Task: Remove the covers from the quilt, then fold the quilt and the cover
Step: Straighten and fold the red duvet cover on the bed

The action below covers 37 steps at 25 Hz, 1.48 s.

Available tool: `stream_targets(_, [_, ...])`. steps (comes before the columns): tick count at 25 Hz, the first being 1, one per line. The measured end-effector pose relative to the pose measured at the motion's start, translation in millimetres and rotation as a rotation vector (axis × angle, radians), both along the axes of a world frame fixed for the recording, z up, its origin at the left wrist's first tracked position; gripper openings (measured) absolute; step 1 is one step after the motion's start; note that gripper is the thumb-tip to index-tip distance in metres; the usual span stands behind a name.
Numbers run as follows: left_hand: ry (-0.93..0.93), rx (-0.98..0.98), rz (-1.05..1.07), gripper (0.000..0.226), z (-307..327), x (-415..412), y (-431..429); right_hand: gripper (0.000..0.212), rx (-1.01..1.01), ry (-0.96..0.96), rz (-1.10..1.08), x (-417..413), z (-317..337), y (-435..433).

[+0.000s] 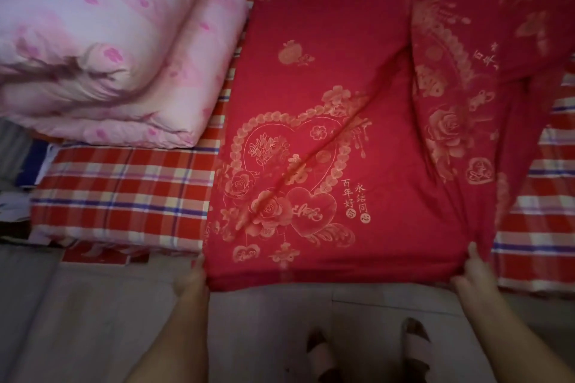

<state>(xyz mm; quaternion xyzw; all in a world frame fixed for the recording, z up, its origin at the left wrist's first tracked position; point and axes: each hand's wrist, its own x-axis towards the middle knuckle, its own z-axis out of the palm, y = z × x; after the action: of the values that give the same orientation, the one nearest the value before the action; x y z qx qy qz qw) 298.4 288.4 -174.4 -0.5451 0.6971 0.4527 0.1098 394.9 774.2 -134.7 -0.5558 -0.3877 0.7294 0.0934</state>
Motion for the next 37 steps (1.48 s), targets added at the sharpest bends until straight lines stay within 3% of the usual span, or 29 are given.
stream_targets(1, [-0.084,-0.115,-0.115,0.047,2,7,5,0.043,-0.006,0.045,-0.070,4,-1,3])
stream_targets(3, [0.072,-0.270,-0.204,0.043,22,4,28,0.008,0.093,0.042,-0.100,8,-5,7])
stream_targets(5, [0.225,-0.253,-0.312,0.051,40,-18,42,0.027,0.156,-0.035,-0.083,13,-11,9])
stream_targets(7, [0.175,-0.266,-0.506,0.051,40,-36,48,0.049,0.145,-0.086,-0.072,14,-30,16])
stream_targets(11, [0.165,-0.486,-0.645,0.045,39,-55,45,0.050,0.084,-0.147,-0.050,12,-47,20])
stream_targets(14, [0.148,-0.404,-0.665,0.042,40,-58,56,0.051,0.075,-0.138,-0.020,14,-52,21])
stream_targets(17, [0.045,-0.445,-0.714,0.033,43,-57,58,0.048,0.097,-0.108,-0.008,15,-50,19])
stream_targets(20, [0.001,-0.524,-0.662,0.033,48,-56,51,0.048,0.135,-0.111,0.014,21,-48,21])
stream_targets(24, [-0.098,-0.635,-0.429,0.046,46,-60,85,0.050,0.291,-0.229,0.181,35,-44,22])
stream_targets(25, [-0.056,-0.682,-0.440,0.052,48,-55,111,0.052,0.322,-0.264,0.218,36,-40,20])
stream_targets(27, [0.191,-0.670,-0.697,0.058,52,-38,185,0.057,0.283,-0.277,0.229,36,-35,17])
stream_targets(29, [0.371,-0.452,-1.021,0.063,58,-13,270,0.057,0.110,-0.196,0.221,32,-24,16])
stream_targets(30, [0.358,-0.305,-1.145,0.075,59,-1,315,0.053,-0.011,-0.114,0.213,31,-16,23])
stream_targets(32, [0.081,-0.093,-1.312,0.111,57,17,386,0.048,-0.233,0.068,0.166,27,-1,53])
stream_targets(34, [-0.172,-0.092,-1.395,0.129,46,31,425,0.052,-0.330,0.176,0.103,14,6,96])
stream_targets(37, [-0.246,-0.189,-1.396,0.137,29,42,438,0.044,-0.343,0.227,0.196,-27,19,154])
